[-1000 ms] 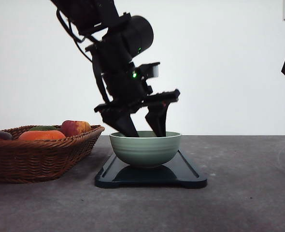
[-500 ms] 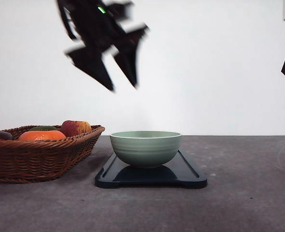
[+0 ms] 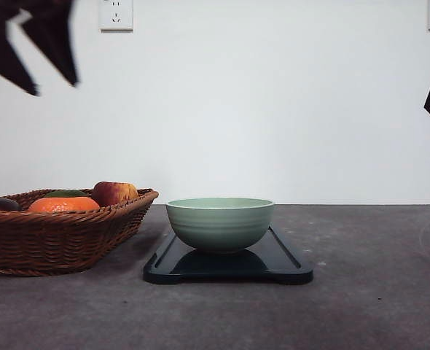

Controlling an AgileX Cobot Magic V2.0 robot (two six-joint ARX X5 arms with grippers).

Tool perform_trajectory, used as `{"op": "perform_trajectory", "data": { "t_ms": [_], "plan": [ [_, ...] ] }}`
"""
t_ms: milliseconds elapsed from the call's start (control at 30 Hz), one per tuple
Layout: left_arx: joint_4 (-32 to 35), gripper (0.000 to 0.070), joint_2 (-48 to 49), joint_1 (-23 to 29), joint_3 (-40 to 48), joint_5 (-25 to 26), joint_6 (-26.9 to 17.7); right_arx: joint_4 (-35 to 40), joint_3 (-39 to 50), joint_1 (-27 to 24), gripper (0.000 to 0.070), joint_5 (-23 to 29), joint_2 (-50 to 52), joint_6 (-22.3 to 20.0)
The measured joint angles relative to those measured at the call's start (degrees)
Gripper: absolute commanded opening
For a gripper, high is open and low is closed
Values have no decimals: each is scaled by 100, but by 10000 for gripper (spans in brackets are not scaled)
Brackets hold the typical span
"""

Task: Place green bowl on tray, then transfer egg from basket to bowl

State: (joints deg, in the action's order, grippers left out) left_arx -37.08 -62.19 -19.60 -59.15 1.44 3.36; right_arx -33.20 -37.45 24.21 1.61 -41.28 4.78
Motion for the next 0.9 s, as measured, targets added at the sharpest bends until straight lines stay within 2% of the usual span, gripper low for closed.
{"op": "perform_trajectory", "data": {
  "t_ms": [233, 533, 767, 800, 833, 867, 900],
  "plan": [
    [-214, 398, 1140, 182, 733, 1, 205, 1, 0, 0, 272, -7, 0, 0],
    [-304, 398, 2041, 180, 1702, 3, 842, 1, 0, 0, 272, -7, 0, 0],
    [-310, 393, 2593, 180, 1861, 1, 985, 1, 0, 0, 273, -7, 0, 0],
    [-316, 366, 2638, 180, 1861, 1, 1000, 1, 0, 0, 271, -7, 0, 0],
    [-324, 306, 2680, 180, 1861, 1, 1012, 1, 0, 0, 261, -7, 0, 0],
    [-330, 130, 2708, 180, 1861, 1, 1017, 1, 0, 0, 184, -10, 0, 0],
    [-333, 40, 2733, 180, 1861, 2, 1022, 1, 0, 0, 92, -11, 0, 5]
  ]
}}
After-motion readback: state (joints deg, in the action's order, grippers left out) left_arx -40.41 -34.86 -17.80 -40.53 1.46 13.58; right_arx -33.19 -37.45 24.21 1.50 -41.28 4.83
